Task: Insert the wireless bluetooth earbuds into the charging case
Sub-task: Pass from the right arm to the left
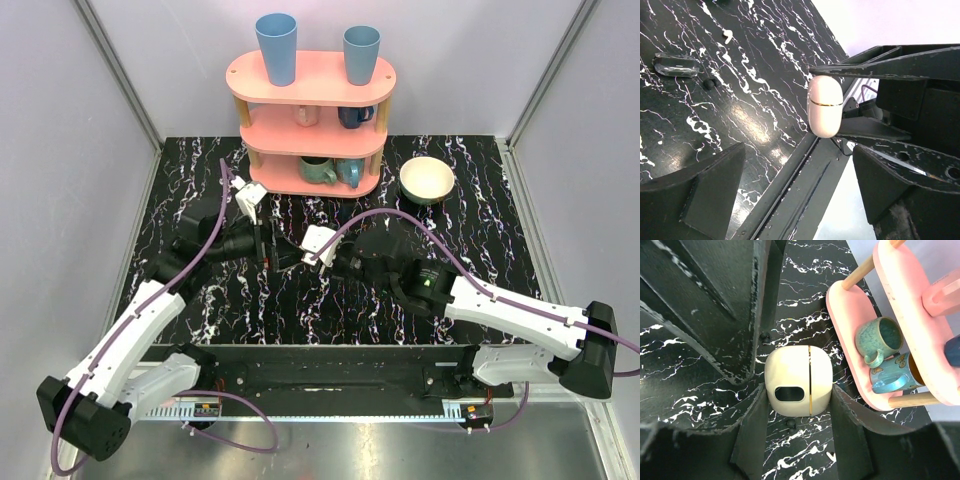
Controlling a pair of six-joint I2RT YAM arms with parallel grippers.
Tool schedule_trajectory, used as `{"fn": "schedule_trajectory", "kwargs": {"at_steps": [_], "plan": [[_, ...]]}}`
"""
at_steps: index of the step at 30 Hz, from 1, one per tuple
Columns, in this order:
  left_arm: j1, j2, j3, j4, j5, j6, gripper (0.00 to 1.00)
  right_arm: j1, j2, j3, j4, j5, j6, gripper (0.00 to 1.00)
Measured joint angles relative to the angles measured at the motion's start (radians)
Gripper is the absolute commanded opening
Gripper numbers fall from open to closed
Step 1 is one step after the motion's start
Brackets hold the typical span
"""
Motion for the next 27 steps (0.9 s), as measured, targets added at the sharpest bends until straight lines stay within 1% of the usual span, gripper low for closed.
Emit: {"fn": "schedule_trajectory", "kwargs": {"at_steps": [4, 7, 10, 12, 14, 16, 19, 26, 27], "plan": [[-0.014, 0.005, -0.001, 0.020, -0.031, -0.013, 0.91, 0.002, 0.000, -0.002, 0.014, 0.001, 0.000, 0.06], [-0.018, 0.005, -0.002, 0.060, -0.051, -0.031, 0.85, 0.003, 0.000, -0.006, 0.018, 0.001, 0.000, 0.06], [-0.021, 0.009, -0.002, 0.096, -0.056, -0.048, 0.83, 0.003, 0.000, -0.011, 0.021, 0.001, 0.001, 0.07], [-0.024, 0.018, -0.002, 0.113, -0.054, -0.051, 0.81, 0.003, 0.000, -0.013, 0.021, 0.001, 0.003, 0.07], [-0.028, 0.033, -0.002, 0.119, -0.047, -0.048, 0.76, 0.003, 0.000, -0.014, 0.021, 0.001, 0.006, 0.07], [-0.029, 0.048, -0.002, 0.118, -0.039, -0.045, 0.75, 0.003, 0.000, -0.015, 0.021, 0.001, 0.011, 0.07], [-0.033, 0.060, -0.002, 0.119, -0.031, -0.043, 0.71, 0.003, 0.000, -0.015, 0.024, 0.000, 0.022, 0.07], [-0.051, 0.063, -0.003, 0.168, -0.027, -0.058, 0.64, 0.003, 0.000, -0.015, 0.029, -0.001, 0.037, 0.07], [-0.053, 0.064, -0.003, 0.171, -0.027, -0.060, 0.61, 0.003, 0.000, -0.015, 0.029, -0.002, 0.039, 0.07]]}}
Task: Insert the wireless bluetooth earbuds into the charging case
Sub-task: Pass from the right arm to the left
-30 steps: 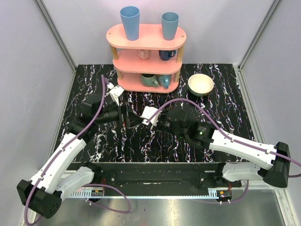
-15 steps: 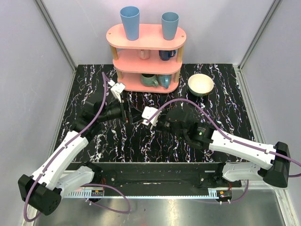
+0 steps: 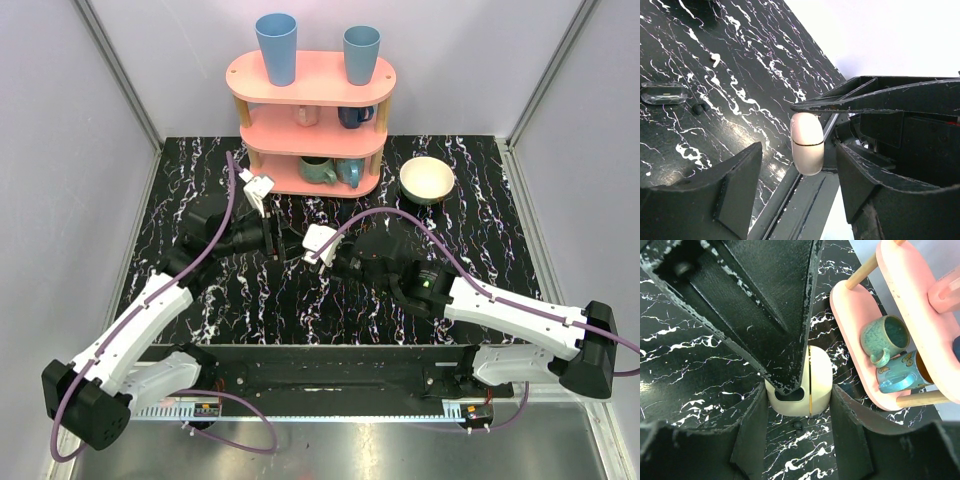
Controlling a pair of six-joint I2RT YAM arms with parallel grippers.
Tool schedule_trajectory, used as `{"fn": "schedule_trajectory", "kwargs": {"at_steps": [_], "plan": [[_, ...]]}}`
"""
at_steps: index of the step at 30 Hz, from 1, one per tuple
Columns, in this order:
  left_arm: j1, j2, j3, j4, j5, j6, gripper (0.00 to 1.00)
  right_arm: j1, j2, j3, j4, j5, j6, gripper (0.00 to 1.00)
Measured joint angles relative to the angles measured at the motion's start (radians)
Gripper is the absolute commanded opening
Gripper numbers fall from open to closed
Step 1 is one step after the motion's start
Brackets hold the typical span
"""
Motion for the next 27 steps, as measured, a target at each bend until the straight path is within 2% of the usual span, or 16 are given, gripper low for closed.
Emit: {"fn": "schedule_trajectory", "kwargs": {"at_steps": [10, 22, 25, 27], "plan": [[-0.014, 0.013, -0.004, 0.006, 0.012, -0.009, 0.47, 0.000, 0.000, 0.000, 0.007, 0.000, 0.006, 0.07], [-0.021, 0.017, -0.006, 0.006, 0.019, -0.009, 0.46, 0.000, 0.000, -0.002, 0.007, -0.026, 0.008, 0.07], [-0.023, 0.021, -0.006, 0.008, 0.023, -0.009, 0.40, 0.000, 0.000, -0.002, 0.006, -0.026, 0.008, 0.07], [-0.026, 0.021, -0.006, 0.013, 0.027, -0.009, 0.31, 0.000, 0.000, -0.003, 0.006, -0.026, 0.008, 0.07]]}}
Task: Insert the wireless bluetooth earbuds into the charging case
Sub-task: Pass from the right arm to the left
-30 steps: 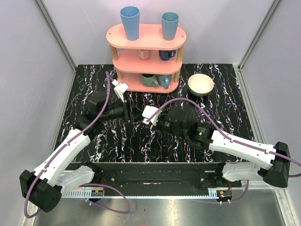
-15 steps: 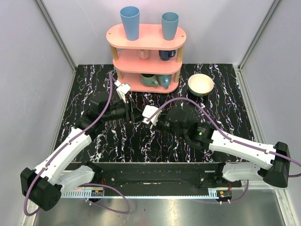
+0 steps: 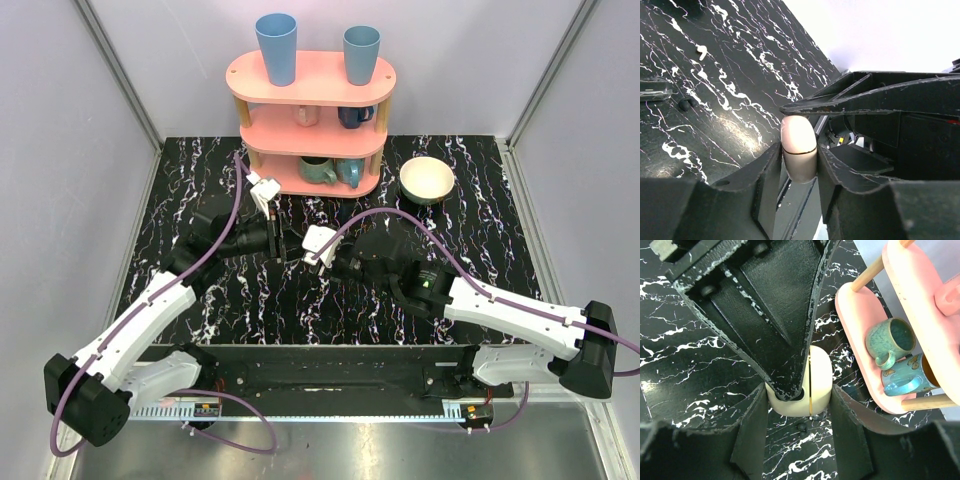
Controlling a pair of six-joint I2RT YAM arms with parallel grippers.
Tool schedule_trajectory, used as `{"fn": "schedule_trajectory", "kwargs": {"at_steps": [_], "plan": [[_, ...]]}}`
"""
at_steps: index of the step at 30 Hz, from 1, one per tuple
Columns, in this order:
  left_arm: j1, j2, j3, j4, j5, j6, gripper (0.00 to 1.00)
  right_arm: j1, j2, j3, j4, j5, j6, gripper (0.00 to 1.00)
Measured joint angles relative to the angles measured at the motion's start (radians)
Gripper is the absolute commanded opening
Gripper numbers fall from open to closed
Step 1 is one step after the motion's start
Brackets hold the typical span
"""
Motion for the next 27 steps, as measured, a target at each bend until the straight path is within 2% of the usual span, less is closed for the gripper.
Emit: {"fn": "schedule_trajectory", "kwargs": {"at_steps": [3, 4, 5, 6, 12, 15, 16, 19, 23, 27], "plan": [[-0.002, 0.000, 0.000, 0.001, 0.002, -0.002, 0.17, 0.000, 0.000, -0.002, 0.000, 0.002, -0.002, 0.11], [-0.002, 0.000, 0.000, 0.001, 0.003, -0.002, 0.07, 0.000, 0.000, -0.002, 0.000, 0.002, -0.004, 0.16], [-0.002, 0.000, 0.000, 0.000, 0.004, -0.003, 0.00, 0.000, 0.000, -0.002, 0.000, 0.001, -0.004, 0.38], [-0.002, 0.001, 0.000, 0.000, 0.004, -0.003, 0.00, 0.000, 0.000, -0.002, 0.000, 0.002, -0.004, 0.46], [-0.003, 0.002, 0.000, -0.001, -0.001, 0.027, 0.00, 0.000, -0.001, -0.003, 0.003, 0.012, 0.011, 0.78], [-0.003, -0.011, -0.011, -0.009, -0.025, 0.063, 0.00, 0.000, -0.012, -0.003, 0.020, 0.030, 0.031, 0.85], [-0.003, -0.026, -0.022, -0.010, -0.040, 0.079, 0.00, 0.000, -0.022, -0.003, 0.028, 0.038, 0.041, 0.92], [-0.003, -0.093, -0.062, -0.009, -0.086, 0.124, 0.00, 0.000, -0.059, -0.003, 0.043, 0.064, 0.091, 1.00], [-0.003, -0.222, -0.131, 0.052, -0.148, 0.188, 0.00, 0.001, -0.128, -0.003, 0.056, 0.127, 0.201, 1.00], [-0.003, -0.350, -0.230, 0.200, -0.172, 0.253, 0.00, 0.001, -0.169, 0.032, 0.046, 0.166, 0.375, 1.00]]}}
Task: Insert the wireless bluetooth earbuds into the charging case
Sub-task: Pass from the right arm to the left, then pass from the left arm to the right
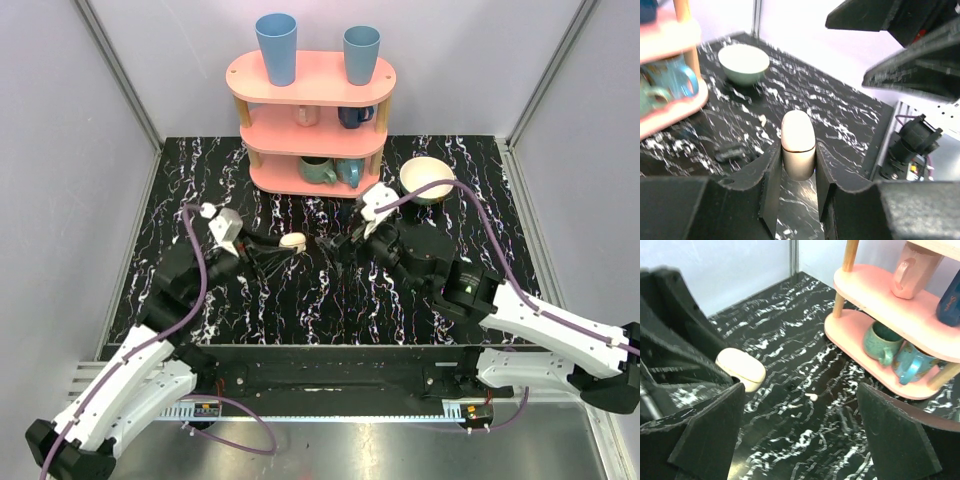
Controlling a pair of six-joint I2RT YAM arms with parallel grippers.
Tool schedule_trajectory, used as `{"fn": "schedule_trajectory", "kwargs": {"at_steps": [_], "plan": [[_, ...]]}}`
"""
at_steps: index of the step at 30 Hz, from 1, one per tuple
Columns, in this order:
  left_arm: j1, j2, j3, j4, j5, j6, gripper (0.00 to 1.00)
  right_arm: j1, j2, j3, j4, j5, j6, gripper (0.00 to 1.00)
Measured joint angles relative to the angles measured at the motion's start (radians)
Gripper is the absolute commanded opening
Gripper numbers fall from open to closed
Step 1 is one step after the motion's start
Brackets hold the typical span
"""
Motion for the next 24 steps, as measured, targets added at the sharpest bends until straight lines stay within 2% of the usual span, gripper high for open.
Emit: {"fn": "schedule_trajectory", "kwargs": {"at_steps": [5, 10, 14, 19, 24], "plan": [[0.000, -0.154, -0.161, 0.204, -0.034, 0.069, 0.00, -0.006, 0.034, 0.121, -0.069, -0.021, 0.179, 1.00], [0.000, -0.240, -0.232, 0.354, -0.055, 0.137, 0.00, -0.079, 0.065, 0.175, -0.114, -0.176, 0.330, 1.00], [0.000, -0.256, -0.266, 0.469, -0.055, 0.147, 0.00, -0.133, 0.101, 0.185, -0.146, -0.315, 0.403, 1.00], [0.000, -0.255, -0.300, 0.579, -0.046, 0.136, 0.00, -0.138, 0.176, 0.209, -0.175, -0.458, 0.439, 1.00], [0.000, -0.246, -0.301, 0.639, -0.015, 0.125, 0.00, -0.138, 0.203, 0.212, -0.180, -0.539, 0.455, 1.00]]}}
